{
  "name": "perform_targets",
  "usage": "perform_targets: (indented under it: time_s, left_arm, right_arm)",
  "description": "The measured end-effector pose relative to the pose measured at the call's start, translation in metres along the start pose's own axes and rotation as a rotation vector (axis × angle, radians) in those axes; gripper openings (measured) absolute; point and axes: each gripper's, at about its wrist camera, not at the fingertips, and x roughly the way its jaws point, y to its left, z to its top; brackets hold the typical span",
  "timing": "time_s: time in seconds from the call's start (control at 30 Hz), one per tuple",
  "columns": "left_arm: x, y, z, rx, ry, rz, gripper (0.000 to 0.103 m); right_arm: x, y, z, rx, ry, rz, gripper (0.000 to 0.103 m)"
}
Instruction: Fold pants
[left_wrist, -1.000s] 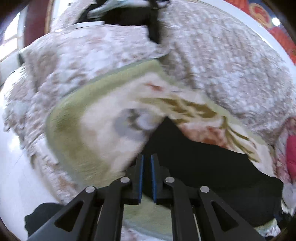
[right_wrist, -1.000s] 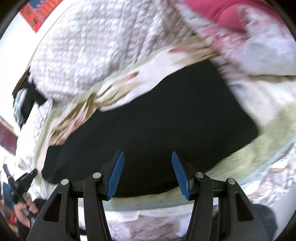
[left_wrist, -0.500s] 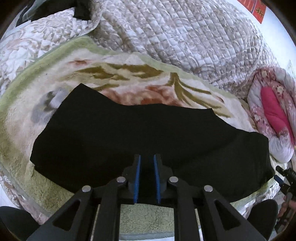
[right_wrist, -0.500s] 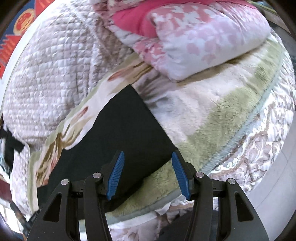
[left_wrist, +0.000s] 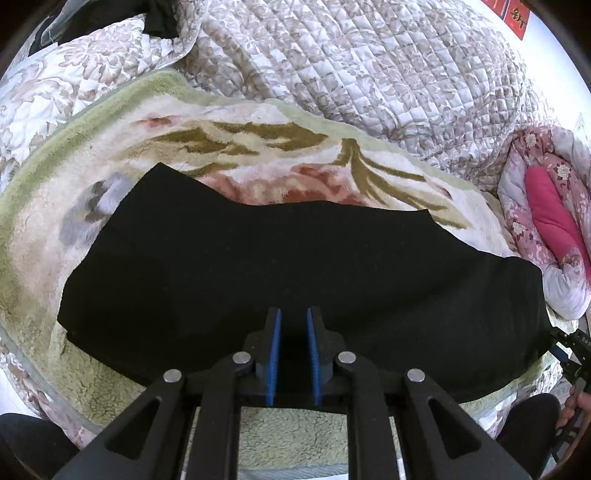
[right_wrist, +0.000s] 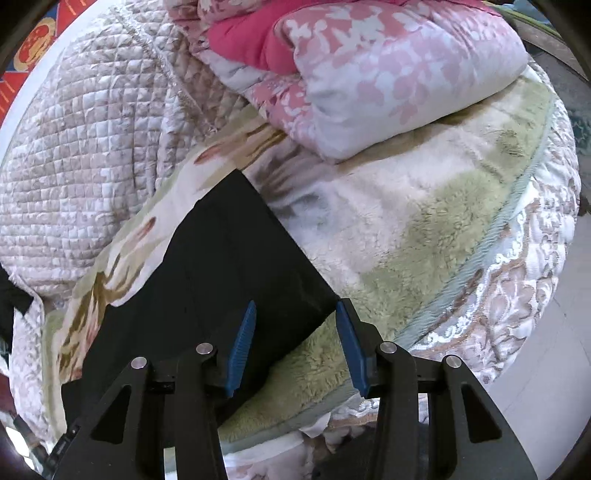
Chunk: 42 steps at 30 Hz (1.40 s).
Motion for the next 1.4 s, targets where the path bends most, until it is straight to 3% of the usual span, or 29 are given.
perform_targets:
  time_s: [0.07, 0.1, 0.2, 0.23, 0.3, 0.37, 0.5, 0.63, 0.73, 0.8, 0.9, 1.0, 1.07, 1.13, 1.2, 1.27, 1.3, 1.4]
  left_arm:
    - [0.0, -0.001, 0.0, 0.005, 0.001, 0.0, 0.016]
    - [0.001, -0.001, 0.0, 0.007, 0.001, 0.0, 0.016]
    - [0.001, -0.002, -0.001, 0.009, 0.004, -0.004, 0.016]
    - [0.002, -0.002, -0.001, 0.009, 0.005, -0.007, 0.016]
    - [0.002, -0.003, -0.001, 0.01, 0.007, -0.008, 0.016]
    - [0.001, -0.003, -0.001, 0.01, 0.006, -0.011, 0.016]
    - [0.0, -0.004, 0.002, 0.009, 0.0, -0.015, 0.016]
    - [-0.002, -0.003, 0.005, 0.011, -0.004, -0.021, 0.016]
    - [-0.002, -0.004, 0.006, 0.013, -0.004, -0.025, 0.016]
    - [0.0, -0.004, 0.007, 0.015, 0.005, -0.028, 0.016]
    - [0.003, -0.005, 0.007, 0.017, 0.021, -0.036, 0.016]
    - [0.004, -0.009, 0.006, 0.022, 0.021, -0.055, 0.025]
    - [0.005, -0.019, 0.006, 0.044, 0.025, -0.084, 0.026]
    - [0.009, -0.033, 0.006, 0.079, 0.03, -0.128, 0.028]
    - [0.02, -0.045, 0.004, 0.125, 0.046, -0.175, 0.034]
    - [0.042, -0.05, -0.002, 0.155, 0.097, -0.132, 0.034]
    - [0.044, -0.053, -0.004, 0.188, 0.073, -0.117, 0.034]
    - [0.041, -0.054, 0.002, 0.246, 0.048, -0.085, 0.034]
  right_arm:
    - [-0.005, 0.005, -0.001, -0.026, -0.025, 0.001, 0.044]
    - [-0.006, 0.009, -0.002, -0.044, -0.026, 0.009, 0.039]
    - [0.001, 0.01, -0.001, -0.039, 0.007, 0.022, 0.036]
    - [0.003, 0.009, 0.0, -0.031, 0.012, 0.021, 0.032]
    - [0.003, 0.006, 0.004, -0.041, 0.0, 0.024, 0.014]
    - [-0.001, 0.005, 0.009, -0.034, -0.003, 0.069, 0.008]
    - [-0.024, 0.016, 0.02, -0.081, -0.087, 0.143, 0.005]
    - [-0.031, 0.012, 0.024, -0.077, -0.127, 0.119, 0.005]
    - [-0.009, 0.001, 0.023, -0.064, -0.043, 0.058, 0.006]
    - [0.005, -0.005, 0.021, -0.053, 0.025, 0.024, 0.014]
    - [-0.011, -0.002, 0.023, -0.064, -0.048, 0.013, 0.017]
    - [-0.025, 0.017, 0.024, -0.141, -0.091, 0.072, 0.019]
    - [-0.023, 0.037, 0.018, -0.223, -0.073, 0.118, 0.021]
    - [-0.013, 0.058, 0.008, -0.301, -0.027, 0.173, 0.023]
    - [0.006, 0.07, -0.005, -0.359, 0.048, 0.189, 0.032]
    - [0.039, 0.072, -0.02, -0.388, 0.183, 0.082, 0.032]
    - [0.041, 0.072, -0.022, -0.382, 0.192, 0.078, 0.032]
    - [0.023, 0.083, -0.019, -0.422, 0.11, 0.142, 0.033]
